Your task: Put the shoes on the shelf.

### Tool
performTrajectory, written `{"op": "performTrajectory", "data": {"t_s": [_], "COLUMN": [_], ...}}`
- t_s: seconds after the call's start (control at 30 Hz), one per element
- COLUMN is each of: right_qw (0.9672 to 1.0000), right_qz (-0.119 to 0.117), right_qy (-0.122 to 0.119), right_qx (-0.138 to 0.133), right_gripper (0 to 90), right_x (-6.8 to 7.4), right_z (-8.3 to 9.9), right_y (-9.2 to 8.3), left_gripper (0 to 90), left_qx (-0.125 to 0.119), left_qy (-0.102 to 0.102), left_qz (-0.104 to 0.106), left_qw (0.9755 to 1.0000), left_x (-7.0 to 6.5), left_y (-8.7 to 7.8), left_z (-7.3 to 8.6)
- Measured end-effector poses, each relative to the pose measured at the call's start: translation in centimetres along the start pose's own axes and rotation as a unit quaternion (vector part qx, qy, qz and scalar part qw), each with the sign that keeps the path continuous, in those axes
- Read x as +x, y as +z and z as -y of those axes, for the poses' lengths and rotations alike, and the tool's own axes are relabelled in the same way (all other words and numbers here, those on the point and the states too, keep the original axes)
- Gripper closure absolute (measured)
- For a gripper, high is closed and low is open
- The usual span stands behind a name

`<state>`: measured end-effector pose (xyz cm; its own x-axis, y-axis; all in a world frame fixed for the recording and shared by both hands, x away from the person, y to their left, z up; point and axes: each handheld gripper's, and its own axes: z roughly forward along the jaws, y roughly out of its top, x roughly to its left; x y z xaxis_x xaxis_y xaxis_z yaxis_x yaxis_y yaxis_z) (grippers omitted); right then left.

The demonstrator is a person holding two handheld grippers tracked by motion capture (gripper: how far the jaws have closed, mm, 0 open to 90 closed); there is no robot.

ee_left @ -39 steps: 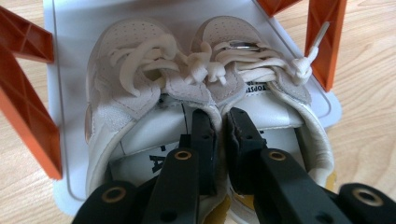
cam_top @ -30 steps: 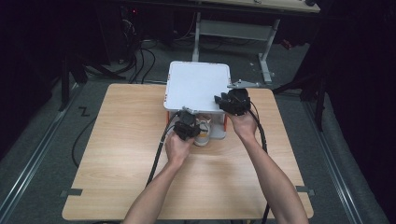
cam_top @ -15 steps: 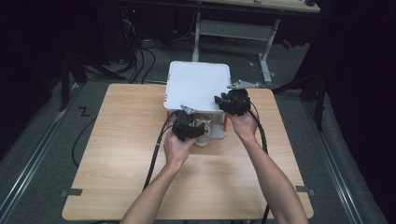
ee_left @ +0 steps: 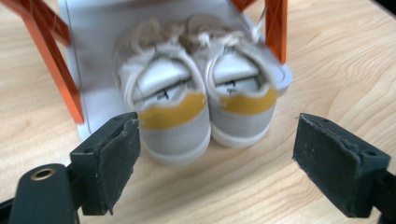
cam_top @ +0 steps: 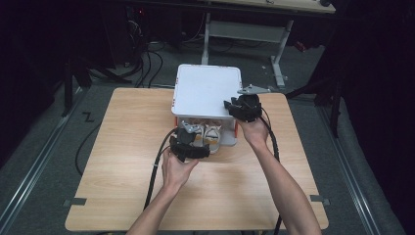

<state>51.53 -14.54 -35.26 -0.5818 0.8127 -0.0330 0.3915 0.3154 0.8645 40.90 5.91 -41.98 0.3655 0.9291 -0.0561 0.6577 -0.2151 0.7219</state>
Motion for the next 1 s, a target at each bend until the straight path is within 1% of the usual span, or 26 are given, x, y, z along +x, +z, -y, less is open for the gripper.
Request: {"op": "performTrajectory", "data": {"t_s": [0.1, 0.17, 0.23, 0.3, 0.33, 0.37, 0.43, 0.53, 0.57, 0.7, 0.77, 0.8, 0.87, 0.9, 0.97, 1.0], "right_qw": [1.0, 1.0, 1.0, 0.9999, 0.9998, 0.9996, 0.9995, 0.9996, 0.9996, 0.9995, 0.9995, 0.9995, 0.9995, 0.9994, 0.9994, 0.9994], "right_qz": [0.003, 0.004, 0.007, 0.01, 0.013, 0.016, 0.019, 0.018, 0.019, 0.021, 0.02, 0.021, 0.022, 0.022, 0.02, 0.02], "right_qy": [0.001, -0.002, -0.003, -0.01, -0.016, -0.021, -0.024, -0.023, -0.023, -0.024, -0.022, -0.023, -0.025, -0.025, -0.027, -0.027], "right_qx": [0.002, 0.001, 0.002, 0.001, 0.002, 0.002, 0.002, 0.0, 0.0, 0.0, -0.001, -0.001, -0.001, -0.002, -0.002, -0.002], "right_gripper": [62.2, 62.3, 62.3, 62.5, 62.5, 62.5, 62.6, 62.2, 62.2, 62.2, 62.0, 62.0, 62.0, 61.9, 61.7, 61.7], "right_x": [0.0, 0.0, 0.1, 0.2, 0.3, 0.4, 0.5, 0.4, 0.4, 0.5, 0.5, 0.5, 0.5, 0.5, 0.5, 0.5], "right_z": [-0.1, -0.1, 0.0, -0.1, -0.1, -0.1, -0.1, 0.0, 0.0, 0.0, 0.0, 0.0, 0.0, 0.0, 0.0, 0.0], "right_y": [0.0, 0.0, 0.0, 0.0, 0.0, 0.0, 0.0, 0.0, 0.0, 0.0, 0.0, 0.0, 0.0, 0.0, 0.0, 0.0], "left_gripper": [11.5, 10.6, 9.6, 7.3, 5.7, 5.1, 4.3, 3.8, 3.8, 8.0, 11.4, 11.8, 11.4, 10.3, 8.7, 8.2], "left_qx": [0.017, 0.028, 0.036, 0.052, 0.059, 0.063, 0.067, 0.079, 0.081, 0.073, 0.072, 0.071, 0.068, 0.067, 0.067, 0.066], "left_qy": [-0.002, -0.01, -0.015, -0.017, -0.022, -0.029, -0.037, -0.046, -0.049, -0.059, -0.069, -0.074, -0.083, -0.083, -0.087, -0.088], "left_qz": [-0.005, -0.006, -0.012, -0.01, -0.008, -0.007, -0.004, -0.016, -0.023, -0.031, -0.043, -0.045, -0.047, -0.048, -0.043, -0.045], "left_qw": [0.9998, 0.9995, 0.9992, 0.9984, 0.998, 0.9976, 0.9971, 0.9956, 0.9952, 0.9951, 0.9941, 0.9937, 0.9931, 0.9931, 0.993, 0.993], "left_x": [-0.2, -0.3, -0.5, -0.6, -0.6, -0.7, -0.9, -1.0, -1.1, -1.3, -1.3, -1.3, -1.1, -1.1, -1.0, -1.1], "left_y": [0.7, 1.2, 1.6, 2.3, 2.6, 2.9, 3.3, 4.2, 4.4, 4.8, 5.0, 5.1, 5.3, 5.4, 5.6, 5.6], "left_z": [0.6, 0.9, 1.1, 1.2, 1.3, 1.3, 1.3, 1.3, 1.3, 1.1, 1.0, 0.9, 0.8, 0.8, 0.8, 0.7]}}
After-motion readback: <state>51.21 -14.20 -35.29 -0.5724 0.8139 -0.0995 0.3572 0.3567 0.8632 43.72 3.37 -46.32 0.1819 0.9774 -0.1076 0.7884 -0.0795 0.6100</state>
